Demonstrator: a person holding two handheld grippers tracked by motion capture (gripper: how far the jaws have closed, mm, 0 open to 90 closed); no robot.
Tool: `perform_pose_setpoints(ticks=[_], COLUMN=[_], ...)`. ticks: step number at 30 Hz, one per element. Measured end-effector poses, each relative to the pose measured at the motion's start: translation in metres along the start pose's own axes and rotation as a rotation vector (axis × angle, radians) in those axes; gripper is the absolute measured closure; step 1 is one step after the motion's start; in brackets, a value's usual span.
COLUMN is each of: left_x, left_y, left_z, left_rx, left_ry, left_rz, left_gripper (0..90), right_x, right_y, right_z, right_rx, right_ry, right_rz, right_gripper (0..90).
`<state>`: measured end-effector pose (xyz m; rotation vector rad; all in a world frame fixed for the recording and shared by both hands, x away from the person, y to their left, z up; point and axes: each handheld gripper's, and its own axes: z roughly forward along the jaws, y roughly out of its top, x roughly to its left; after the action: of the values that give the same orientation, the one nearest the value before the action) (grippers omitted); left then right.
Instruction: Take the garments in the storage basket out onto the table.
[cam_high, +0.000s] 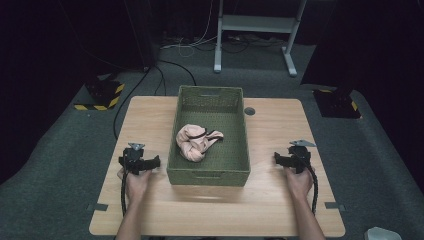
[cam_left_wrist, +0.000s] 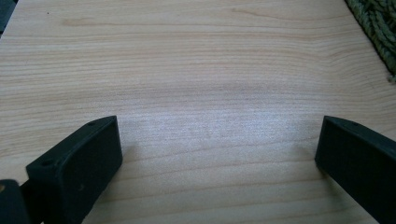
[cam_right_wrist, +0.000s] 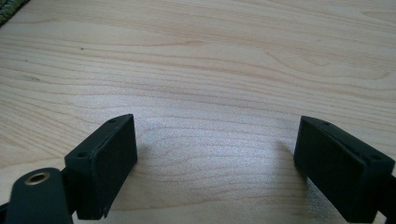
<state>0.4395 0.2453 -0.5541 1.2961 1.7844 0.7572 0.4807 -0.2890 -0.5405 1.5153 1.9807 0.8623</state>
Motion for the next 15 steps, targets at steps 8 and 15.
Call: perform_pose_setpoints(ticks=[8, 15], left_x=[0.000, -0.002], left_y=[0.000, 0.001], left_z=[-0.001, -0.011], left_rx=[0.011, 0.031], left_ry=[-0.001, -0.018], left_rz=[0.004, -0.013], left_gripper=[0.4, 0.3], right_x=[0.000, 0.000], right_y=[0.000, 0.000], right_z=[0.000, 0.000], right_rx=[0.000, 0.001], right_ry=[0.000, 0.002], right_rz=[0.001, 0.001], right_gripper=[12.7, 12.5])
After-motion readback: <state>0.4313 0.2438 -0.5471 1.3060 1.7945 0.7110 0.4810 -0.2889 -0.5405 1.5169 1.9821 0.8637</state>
